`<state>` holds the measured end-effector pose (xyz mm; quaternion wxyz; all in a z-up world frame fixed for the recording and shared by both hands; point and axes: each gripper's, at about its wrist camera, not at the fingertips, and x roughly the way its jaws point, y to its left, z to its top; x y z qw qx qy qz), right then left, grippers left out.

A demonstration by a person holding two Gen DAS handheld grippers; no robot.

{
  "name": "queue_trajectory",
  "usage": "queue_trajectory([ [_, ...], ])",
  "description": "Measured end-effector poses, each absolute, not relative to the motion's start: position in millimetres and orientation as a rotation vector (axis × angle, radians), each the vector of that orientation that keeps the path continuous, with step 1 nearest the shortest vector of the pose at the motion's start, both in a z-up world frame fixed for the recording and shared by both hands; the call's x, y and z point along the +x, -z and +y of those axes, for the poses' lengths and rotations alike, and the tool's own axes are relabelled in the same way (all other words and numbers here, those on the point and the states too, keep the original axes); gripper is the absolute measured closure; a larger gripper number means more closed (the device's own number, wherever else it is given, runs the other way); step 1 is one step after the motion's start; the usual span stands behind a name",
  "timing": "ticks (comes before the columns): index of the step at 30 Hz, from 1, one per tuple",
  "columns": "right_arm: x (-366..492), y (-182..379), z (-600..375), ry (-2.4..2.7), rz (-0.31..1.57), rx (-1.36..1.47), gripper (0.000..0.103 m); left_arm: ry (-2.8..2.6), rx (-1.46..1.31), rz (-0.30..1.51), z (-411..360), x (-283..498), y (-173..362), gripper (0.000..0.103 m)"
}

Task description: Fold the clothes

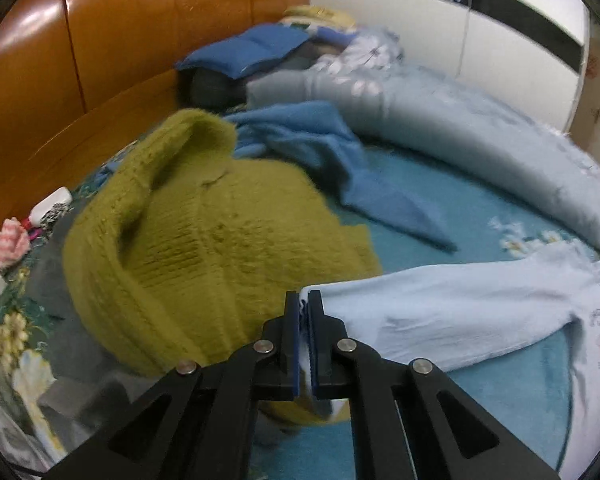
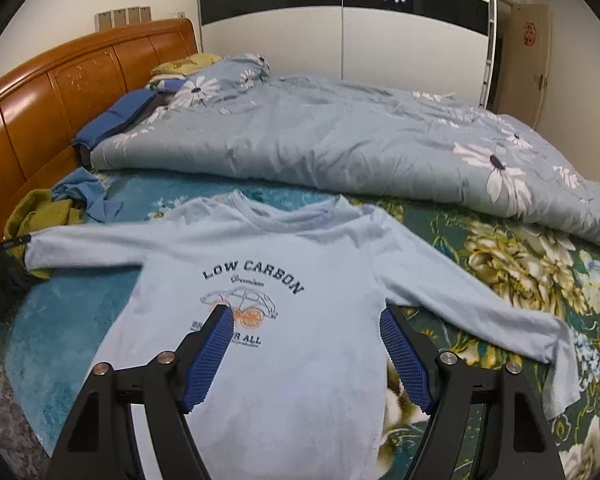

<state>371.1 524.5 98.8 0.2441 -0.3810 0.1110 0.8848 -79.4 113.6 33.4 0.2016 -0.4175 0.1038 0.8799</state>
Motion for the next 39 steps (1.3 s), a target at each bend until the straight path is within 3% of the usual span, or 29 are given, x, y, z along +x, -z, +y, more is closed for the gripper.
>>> queue_trajectory([
  [6,375.2,-80.5,534.7,-2.386,0.364,-1.059,0.024,-2.405,-1.233,0.324,117.3,-75.9,-10.3,0.096],
  [9,388.5,-86.1,539.0,-2.394,0.396,-1.029,0.024,-2.384,-1.237,0.298,110.0,-66.5,-14.5,0.086],
  [11,412.3,-97.7,543.8,-2.395,0.397,-0.976,0.024,-2.415,-1.202,0.276,98.3,-52.8,-27.0,0.071],
  [16,501.5,-108.6,579.4,-2.259,0.42,-0.881,0.024,-2.561,-1.148,0.172,74.7,-0.2,-48.3,0.063],
  [19,560.7,-91.2,620.1,-2.069,0.541,-0.879,0.024,-2.412,-1.13,0.092,96.2,46.5,-44.9,0.062],
  [26,646.0,-47.0,694.6,-1.891,1.001,-0.653,0.028,-2.092,-1.084,0.124,203.7,145.6,-23.8,0.062],
  [29,643.8,-30.7,711.4,-1.887,1.082,-0.644,0.038,-2.015,-1.119,0.132,236.4,169.8,-9.6,0.062],
  [33,624.7,-20.4,714.6,-1.924,1.028,-0.726,0.056,-1.937,-1.163,0.171,263.1,198.7,7.5,0.062],
  [35,617.6,-16.0,715.3,-1.932,0.998,-0.762,0.077,-1.927,-1.17,0.196,268.9,208.5,10.5,0.062],
  [36,614.1,-13.8,715.7,-1.936,0.983,-0.781,0.101,-1.928,-1.171,0.206,269.7,210.5,9.9,0.062],
  [39,617.9,-23.0,726.4,-1.918,0.902,-0.774,0.101,-1.939,-1.165,0.231,269.5,213.6,6.5,0.062],
])
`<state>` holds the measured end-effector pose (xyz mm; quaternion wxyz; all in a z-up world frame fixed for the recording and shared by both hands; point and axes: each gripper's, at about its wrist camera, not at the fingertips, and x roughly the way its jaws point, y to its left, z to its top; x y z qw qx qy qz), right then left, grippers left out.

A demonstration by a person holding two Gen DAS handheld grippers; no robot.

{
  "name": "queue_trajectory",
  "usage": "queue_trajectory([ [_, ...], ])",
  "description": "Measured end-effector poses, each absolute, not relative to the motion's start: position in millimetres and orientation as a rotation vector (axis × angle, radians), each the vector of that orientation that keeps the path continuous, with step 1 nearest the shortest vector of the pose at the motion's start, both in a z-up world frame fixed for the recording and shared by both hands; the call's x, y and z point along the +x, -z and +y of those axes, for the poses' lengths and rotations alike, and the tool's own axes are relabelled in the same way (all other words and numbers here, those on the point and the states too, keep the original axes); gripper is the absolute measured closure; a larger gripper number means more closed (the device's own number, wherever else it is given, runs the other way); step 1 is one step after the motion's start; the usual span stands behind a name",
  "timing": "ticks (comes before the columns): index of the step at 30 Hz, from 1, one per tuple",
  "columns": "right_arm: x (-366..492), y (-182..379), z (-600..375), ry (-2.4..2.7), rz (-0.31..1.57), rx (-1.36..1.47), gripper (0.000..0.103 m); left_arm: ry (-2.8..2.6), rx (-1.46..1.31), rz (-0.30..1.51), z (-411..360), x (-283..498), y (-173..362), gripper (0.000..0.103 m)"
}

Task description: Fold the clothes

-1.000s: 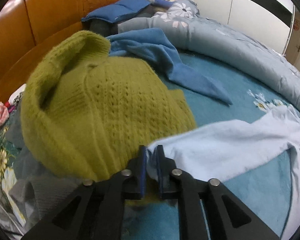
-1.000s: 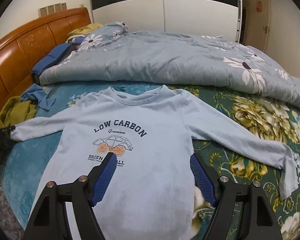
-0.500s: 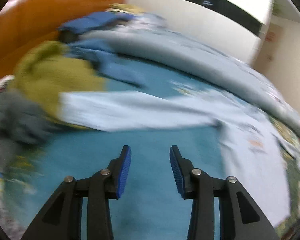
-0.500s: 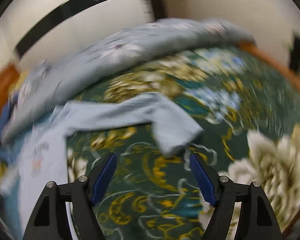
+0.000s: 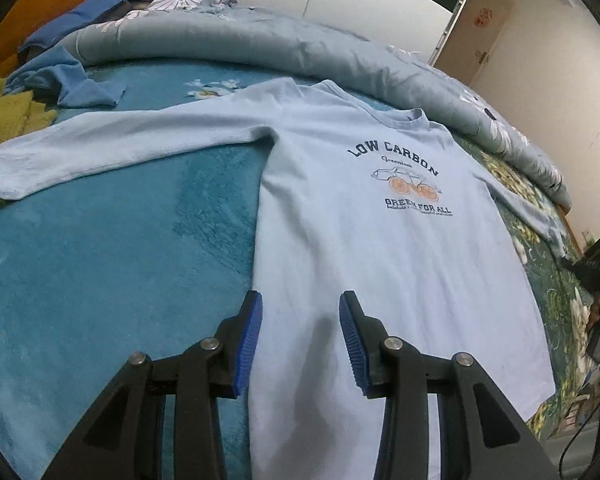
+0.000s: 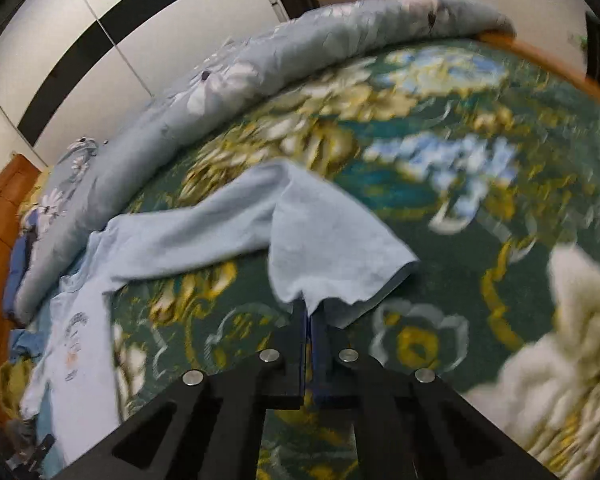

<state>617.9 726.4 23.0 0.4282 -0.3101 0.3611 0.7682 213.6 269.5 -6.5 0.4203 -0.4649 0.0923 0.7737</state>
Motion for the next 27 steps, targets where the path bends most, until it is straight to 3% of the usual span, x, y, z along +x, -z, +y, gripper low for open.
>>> queue_trajectory([
  [6,653.3,-63.8,776.8,-1.815,0.836,-0.656,0.101,-1.979,-1.178,0.228,265.4,203.1,7.4,0.062],
  [11,647.4,-47.7,804.9,-1.761,0.861,-0.717,0.101,-1.969,-1.223,0.252,271.5,202.8,21.7,0.062],
  [16,656.8,-30.7,794.8,-1.753,0.899,-0.767,0.101,-1.971,-1.206,0.27,269.6,206.2,19.3,0.062],
  [23,675.0,-55.9,755.8,-1.858,0.863,-0.7,0.101,-1.957,-1.201,0.256,272.4,210.0,14.4,0.062],
  [27,671.9,-36.4,739.6,-1.855,0.882,-0.825,0.101,-1.948,-1.204,0.257,273.0,214.0,14.2,0.062],
])
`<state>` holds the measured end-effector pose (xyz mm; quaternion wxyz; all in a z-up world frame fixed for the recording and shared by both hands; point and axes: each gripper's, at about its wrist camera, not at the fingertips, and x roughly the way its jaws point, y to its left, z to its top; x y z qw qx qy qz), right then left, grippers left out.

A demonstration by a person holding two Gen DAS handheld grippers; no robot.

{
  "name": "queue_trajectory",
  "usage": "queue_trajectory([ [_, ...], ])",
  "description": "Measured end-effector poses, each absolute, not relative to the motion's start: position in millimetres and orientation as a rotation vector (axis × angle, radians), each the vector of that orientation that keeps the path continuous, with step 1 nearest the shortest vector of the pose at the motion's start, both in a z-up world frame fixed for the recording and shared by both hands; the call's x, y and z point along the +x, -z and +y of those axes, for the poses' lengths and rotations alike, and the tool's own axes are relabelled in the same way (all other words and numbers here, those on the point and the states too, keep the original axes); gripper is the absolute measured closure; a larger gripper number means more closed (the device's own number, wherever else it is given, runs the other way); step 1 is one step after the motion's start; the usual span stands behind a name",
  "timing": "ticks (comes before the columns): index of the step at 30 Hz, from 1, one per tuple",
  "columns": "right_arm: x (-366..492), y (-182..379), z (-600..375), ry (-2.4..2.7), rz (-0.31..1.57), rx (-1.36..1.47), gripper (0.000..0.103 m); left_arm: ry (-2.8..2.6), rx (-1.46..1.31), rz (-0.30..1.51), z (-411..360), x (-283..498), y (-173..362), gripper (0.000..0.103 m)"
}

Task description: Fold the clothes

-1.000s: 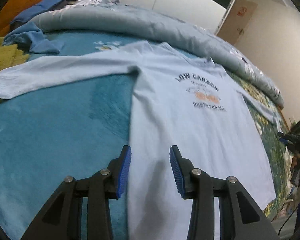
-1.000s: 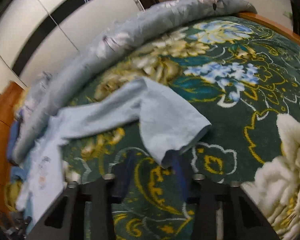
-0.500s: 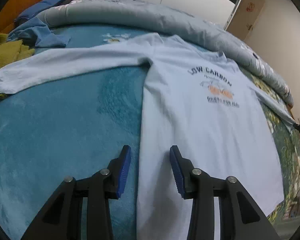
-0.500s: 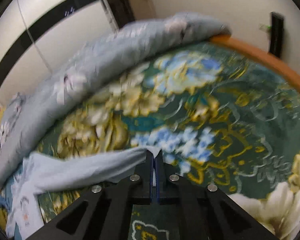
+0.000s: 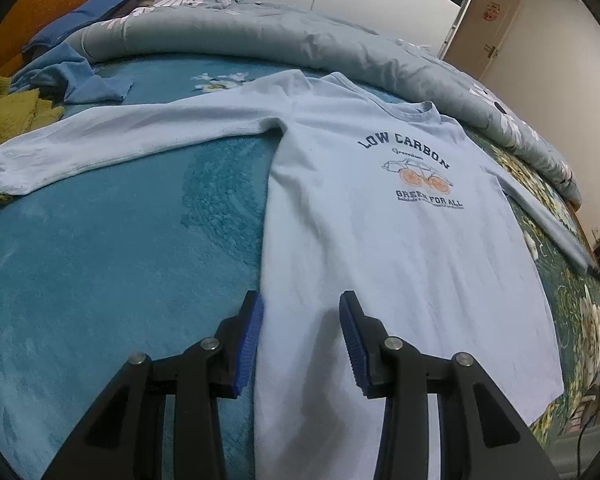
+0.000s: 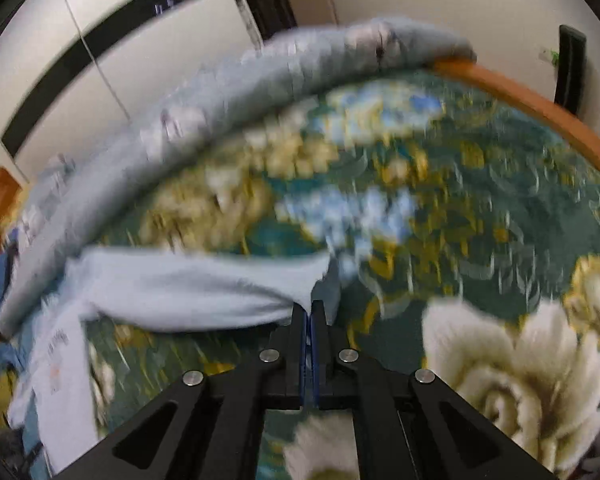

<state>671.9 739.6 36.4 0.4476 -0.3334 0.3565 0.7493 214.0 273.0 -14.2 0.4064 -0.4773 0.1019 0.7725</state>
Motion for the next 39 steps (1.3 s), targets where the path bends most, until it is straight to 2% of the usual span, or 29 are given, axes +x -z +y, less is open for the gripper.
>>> queue_trajectory([
  [3,668.8,-20.1,727.8,-1.852,0.893,-0.924,0.1,-1.942,-1.214,0.253,273.5,213.9,14.8,0.062],
  [7,671.5,-24.9,716.2,-1.879,0.842,-0.916,0.095,-1.938,-1.213,0.257,273.9,213.9,14.7,0.062],
  [8,673.5,-29.2,715.1,-1.891,0.832,-0.904,0.09,-1.939,-1.212,0.257,273.6,213.9,14.9,0.062],
  [9,675.5,-33.5,713.9,-1.903,0.822,-0.892,0.076,-1.939,-1.214,0.255,273.3,213.6,15.5,0.062],
  [11,681.5,-41.8,717.2,-1.922,0.815,-0.839,0.059,-1.938,-1.217,0.248,272.9,213.0,16.4,0.062],
  [13,688.1,-44.9,729.6,-1.915,0.848,-0.768,0.055,-1.936,-1.222,0.238,273.5,212.6,17.5,0.062],
  [18,687.2,-21.2,770.5,-1.851,0.971,-0.713,0.055,-1.942,-1.22,0.243,277.6,215.1,18.8,0.062],
  [21,681.5,-12.0,782.0,-1.838,0.984,-0.7,0.055,-1.941,-1.215,0.243,276.8,215.0,19.0,0.061],
  [23,676.8,-10.2,784.9,-1.824,0.974,-0.715,0.059,-1.94,-1.213,0.243,276.0,214.7,19.2,0.061],
  [25,672.4,-11.8,788.1,-1.825,0.959,-0.737,0.097,-1.941,-1.21,0.243,275.3,214.5,19.1,0.061],
  [31,672.2,-30.7,803.9,-1.792,0.883,-0.676,0.097,-1.95,-1.201,0.253,274.3,215.6,19.4,0.061],
  [36,657.2,-13.5,817.7,-1.742,0.879,-0.752,0.097,-1.95,-1.196,0.237,271.3,214.6,21.6,0.061],
  [39,661.1,-15.0,816.8,-1.746,0.893,-0.721,0.093,-1.947,-1.189,0.235,271.1,215.8,18.1,0.061],
])
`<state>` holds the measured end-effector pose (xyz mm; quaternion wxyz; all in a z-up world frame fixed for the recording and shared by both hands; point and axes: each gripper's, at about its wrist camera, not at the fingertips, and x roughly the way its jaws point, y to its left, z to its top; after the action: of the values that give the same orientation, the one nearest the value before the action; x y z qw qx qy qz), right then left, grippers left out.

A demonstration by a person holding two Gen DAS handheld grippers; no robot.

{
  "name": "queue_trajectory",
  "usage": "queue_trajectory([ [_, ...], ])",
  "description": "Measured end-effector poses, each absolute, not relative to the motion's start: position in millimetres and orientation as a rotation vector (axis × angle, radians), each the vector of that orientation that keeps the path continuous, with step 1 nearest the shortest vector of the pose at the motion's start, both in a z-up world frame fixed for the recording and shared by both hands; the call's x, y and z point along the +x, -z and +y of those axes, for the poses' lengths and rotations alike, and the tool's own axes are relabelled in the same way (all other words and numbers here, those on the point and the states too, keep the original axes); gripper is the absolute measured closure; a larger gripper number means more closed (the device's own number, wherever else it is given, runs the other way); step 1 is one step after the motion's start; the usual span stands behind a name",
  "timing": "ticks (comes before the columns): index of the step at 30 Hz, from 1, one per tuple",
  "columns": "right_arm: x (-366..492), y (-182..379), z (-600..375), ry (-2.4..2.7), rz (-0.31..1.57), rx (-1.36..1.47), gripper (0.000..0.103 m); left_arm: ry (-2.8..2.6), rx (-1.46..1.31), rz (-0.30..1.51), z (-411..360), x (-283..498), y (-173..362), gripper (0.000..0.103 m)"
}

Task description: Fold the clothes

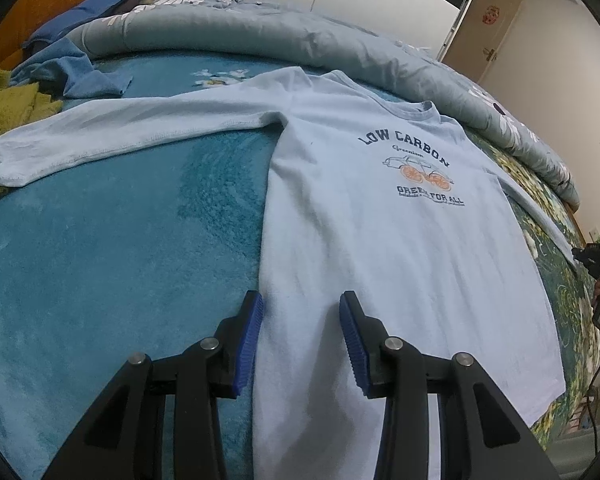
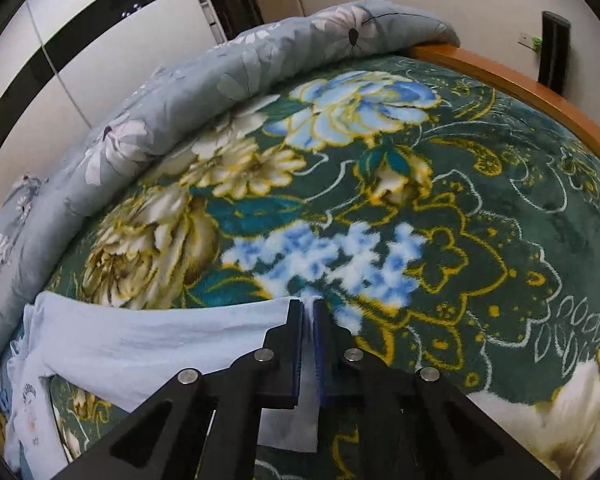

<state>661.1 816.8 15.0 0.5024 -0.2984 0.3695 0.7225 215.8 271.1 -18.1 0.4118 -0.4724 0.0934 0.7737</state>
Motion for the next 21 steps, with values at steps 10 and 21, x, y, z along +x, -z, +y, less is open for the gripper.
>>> queue_trajectory([
  [10,702.0,-31.9,774.4,-1.772,0.986,-0.652,0.056,-1.921,-1.157,0.148,265.9,227.0,0.7,0.061],
  [21,685.2,-5.7,756.6,-1.742,1.181,-0.573,0.054,-1.89,-1.111,0.129,271.2,234.8,-12.8,0.061],
])
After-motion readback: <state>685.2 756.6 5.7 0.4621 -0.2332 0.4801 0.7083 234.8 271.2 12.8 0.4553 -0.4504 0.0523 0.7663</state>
